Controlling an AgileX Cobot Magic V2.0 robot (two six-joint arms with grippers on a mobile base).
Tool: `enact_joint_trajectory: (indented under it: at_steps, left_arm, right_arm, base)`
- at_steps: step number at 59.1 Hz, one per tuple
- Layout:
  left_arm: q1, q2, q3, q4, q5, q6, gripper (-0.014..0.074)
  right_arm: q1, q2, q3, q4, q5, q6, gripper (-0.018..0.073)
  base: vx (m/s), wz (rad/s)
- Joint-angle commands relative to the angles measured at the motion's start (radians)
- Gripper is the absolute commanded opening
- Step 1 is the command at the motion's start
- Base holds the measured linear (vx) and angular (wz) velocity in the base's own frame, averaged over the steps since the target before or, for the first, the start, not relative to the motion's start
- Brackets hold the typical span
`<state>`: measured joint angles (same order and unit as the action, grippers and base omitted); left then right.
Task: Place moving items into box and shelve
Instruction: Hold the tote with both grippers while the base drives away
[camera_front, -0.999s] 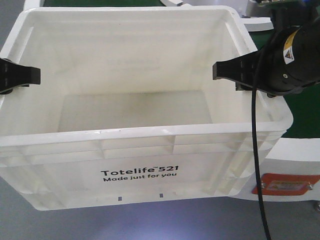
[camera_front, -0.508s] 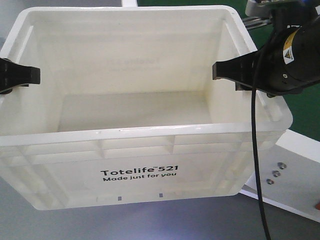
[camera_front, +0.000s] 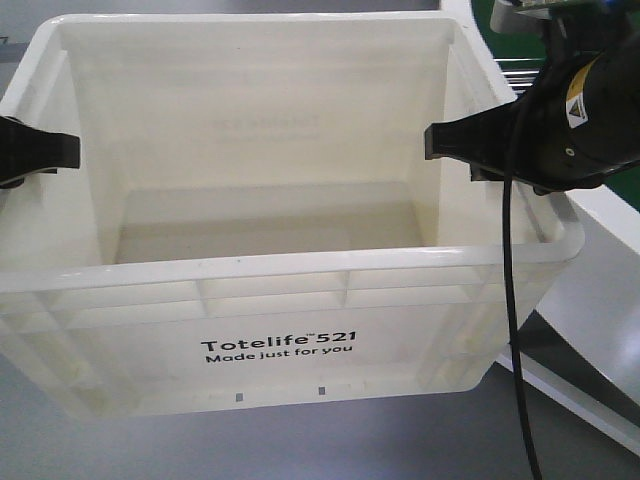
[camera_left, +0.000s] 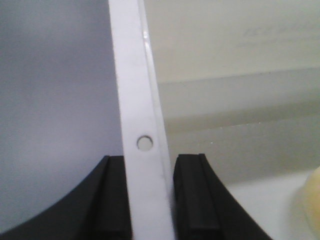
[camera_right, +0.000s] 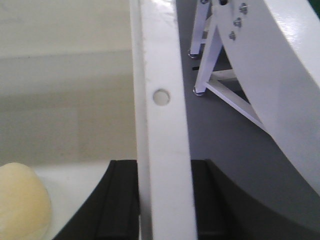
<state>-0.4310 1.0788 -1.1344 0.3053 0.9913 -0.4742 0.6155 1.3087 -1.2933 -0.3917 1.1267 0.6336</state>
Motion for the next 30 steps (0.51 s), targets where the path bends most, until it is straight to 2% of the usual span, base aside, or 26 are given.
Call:
enact_joint_trajectory:
  at_steps: [1,30]
  left_arm:
    - [-0.004,-0.039,-0.043,0.066,-0.122,0.017,0.0169]
    - [-0.004,-0.039,-0.043,0.066,-0.122,0.017,0.0169]
  right_arm:
    - [-0.007,-0.035,-0.040,-0.117,-0.037,-0.004,0.0110]
    - [-0.007,-0.035,-0.040,-0.117,-0.037,-0.004,0.0110]
  base:
    - [-0.15,0.58]
    - [-0.14,0.55]
